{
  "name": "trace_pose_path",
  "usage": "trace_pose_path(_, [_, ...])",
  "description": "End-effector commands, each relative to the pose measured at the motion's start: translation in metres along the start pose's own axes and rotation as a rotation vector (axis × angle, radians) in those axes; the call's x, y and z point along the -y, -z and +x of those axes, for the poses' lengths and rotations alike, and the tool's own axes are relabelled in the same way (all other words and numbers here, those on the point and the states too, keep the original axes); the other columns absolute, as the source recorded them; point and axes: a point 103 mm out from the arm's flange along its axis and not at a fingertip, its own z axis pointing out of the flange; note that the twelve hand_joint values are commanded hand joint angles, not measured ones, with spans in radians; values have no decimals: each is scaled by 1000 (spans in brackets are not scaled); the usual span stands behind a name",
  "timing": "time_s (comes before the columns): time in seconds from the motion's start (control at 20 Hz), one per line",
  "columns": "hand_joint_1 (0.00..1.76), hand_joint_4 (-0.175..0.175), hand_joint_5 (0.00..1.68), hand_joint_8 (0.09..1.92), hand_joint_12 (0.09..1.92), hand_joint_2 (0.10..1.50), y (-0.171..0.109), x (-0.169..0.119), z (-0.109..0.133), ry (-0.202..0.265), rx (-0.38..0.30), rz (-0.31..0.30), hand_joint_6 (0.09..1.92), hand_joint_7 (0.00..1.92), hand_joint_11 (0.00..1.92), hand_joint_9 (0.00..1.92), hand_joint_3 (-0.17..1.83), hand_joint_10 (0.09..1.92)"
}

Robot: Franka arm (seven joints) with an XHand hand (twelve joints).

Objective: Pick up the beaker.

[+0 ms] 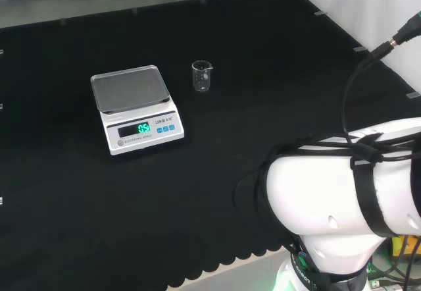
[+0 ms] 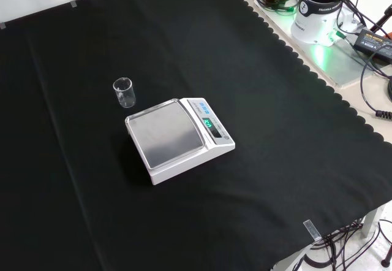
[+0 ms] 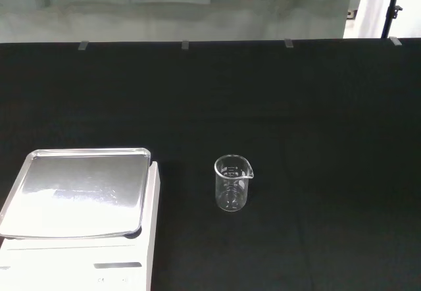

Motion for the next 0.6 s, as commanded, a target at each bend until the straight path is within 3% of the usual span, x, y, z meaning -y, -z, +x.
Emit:
trace_pose_path(0.05, [311, -147, 160, 617, 1412, 1099, -2, -1, -7, 0, 6, -6, 87, 0, 263, 32, -29, 865])
trace_pose_path(0.4, [260, -142, 174, 625, 1380, 1134, -21, -16, -36, 8, -1, 17, 87, 0, 302, 37, -13, 875])
trace_pose_path(0.6, [261, -142, 175, 625, 1379, 1133, -39, -41, -49, 25, -14, 43, 87, 0, 303, 36, -14, 875])
